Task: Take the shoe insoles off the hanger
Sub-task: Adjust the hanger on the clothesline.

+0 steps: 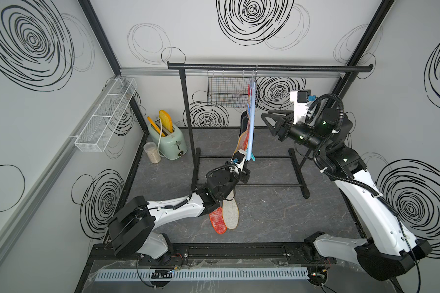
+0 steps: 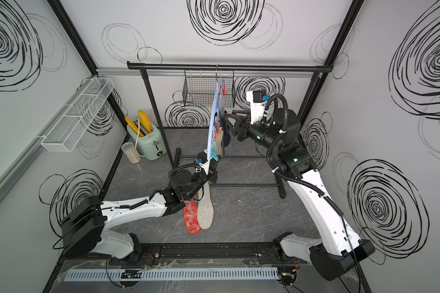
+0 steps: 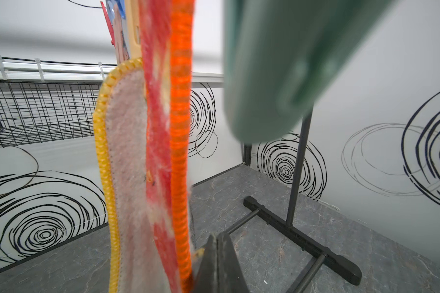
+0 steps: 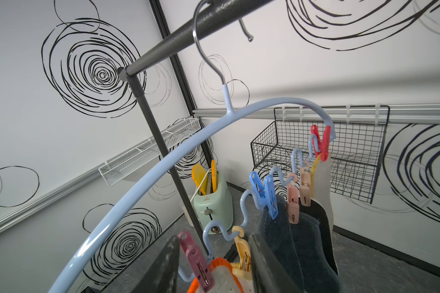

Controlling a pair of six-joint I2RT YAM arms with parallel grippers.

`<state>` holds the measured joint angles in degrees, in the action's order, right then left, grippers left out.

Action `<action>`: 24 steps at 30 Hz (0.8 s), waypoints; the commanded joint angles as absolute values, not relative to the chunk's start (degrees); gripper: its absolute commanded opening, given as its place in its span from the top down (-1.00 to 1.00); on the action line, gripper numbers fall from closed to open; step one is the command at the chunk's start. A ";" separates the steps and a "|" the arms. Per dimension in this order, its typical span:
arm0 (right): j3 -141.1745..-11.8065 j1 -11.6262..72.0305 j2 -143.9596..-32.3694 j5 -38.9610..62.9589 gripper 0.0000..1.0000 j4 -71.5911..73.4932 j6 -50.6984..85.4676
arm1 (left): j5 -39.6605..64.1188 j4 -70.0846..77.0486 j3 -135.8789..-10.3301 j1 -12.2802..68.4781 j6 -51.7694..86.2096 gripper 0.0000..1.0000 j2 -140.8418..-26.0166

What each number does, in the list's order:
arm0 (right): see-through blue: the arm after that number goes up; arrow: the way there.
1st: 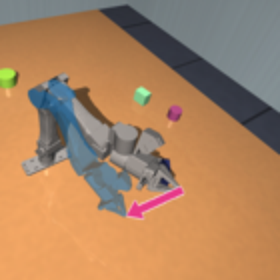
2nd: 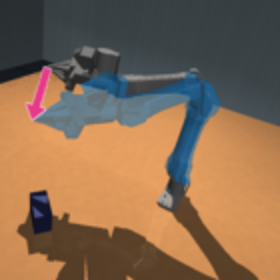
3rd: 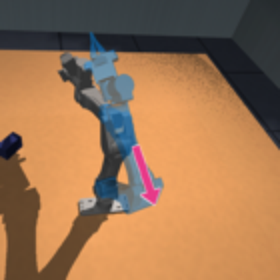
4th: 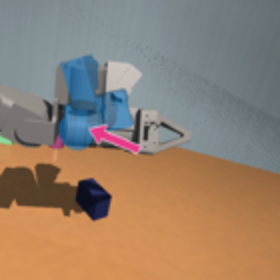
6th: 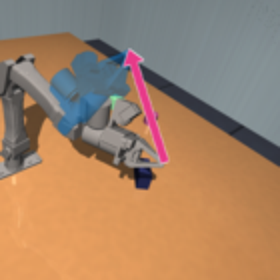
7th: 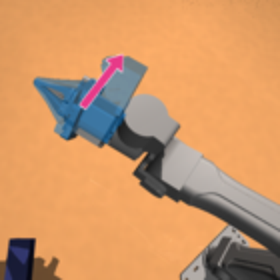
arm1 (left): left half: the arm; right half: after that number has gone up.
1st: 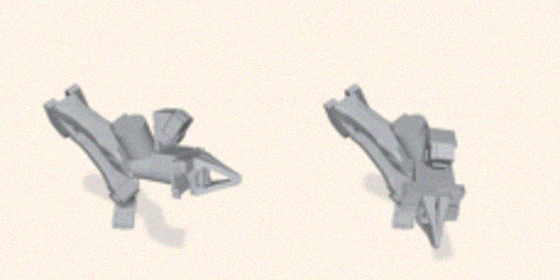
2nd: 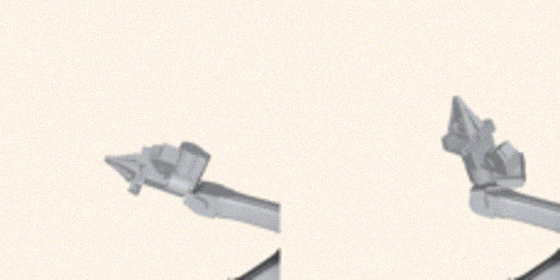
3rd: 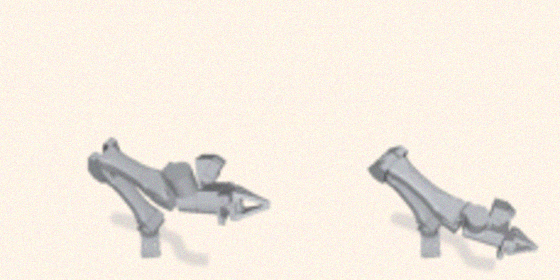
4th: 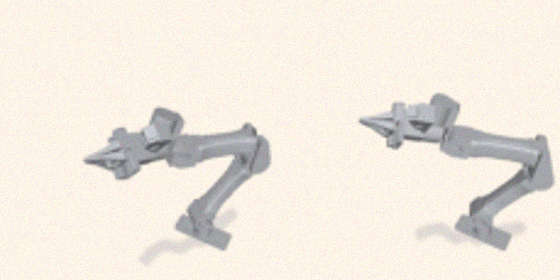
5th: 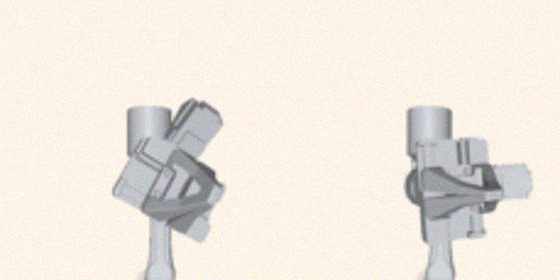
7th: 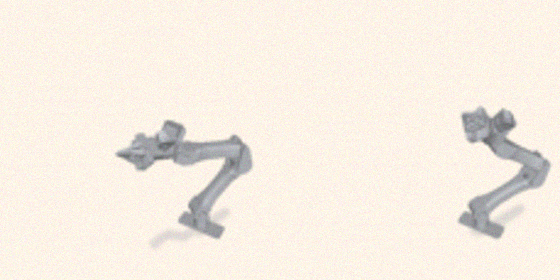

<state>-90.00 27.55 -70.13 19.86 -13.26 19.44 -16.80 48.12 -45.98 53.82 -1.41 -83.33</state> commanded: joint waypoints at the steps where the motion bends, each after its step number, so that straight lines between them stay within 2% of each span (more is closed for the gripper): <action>1: -90.63 27.51 -69.20 19.27 0.06 -13.70 20.46 | -16.12 52.12 -45.69 53.35 -1.80 1.00 -82.18; 9: -92.46 27.34 -69.38 14.25 0.00 -18.80 21.23 | -22.30 50.43 -50.64 56.22 -7.37 1.00 -86.66; 24: -93.37 27.42 -69.36 12.24 -0.04 -21.79 20.16 | -31.76 52.84 -55.11 60.68 -21.31 1.00 -96.37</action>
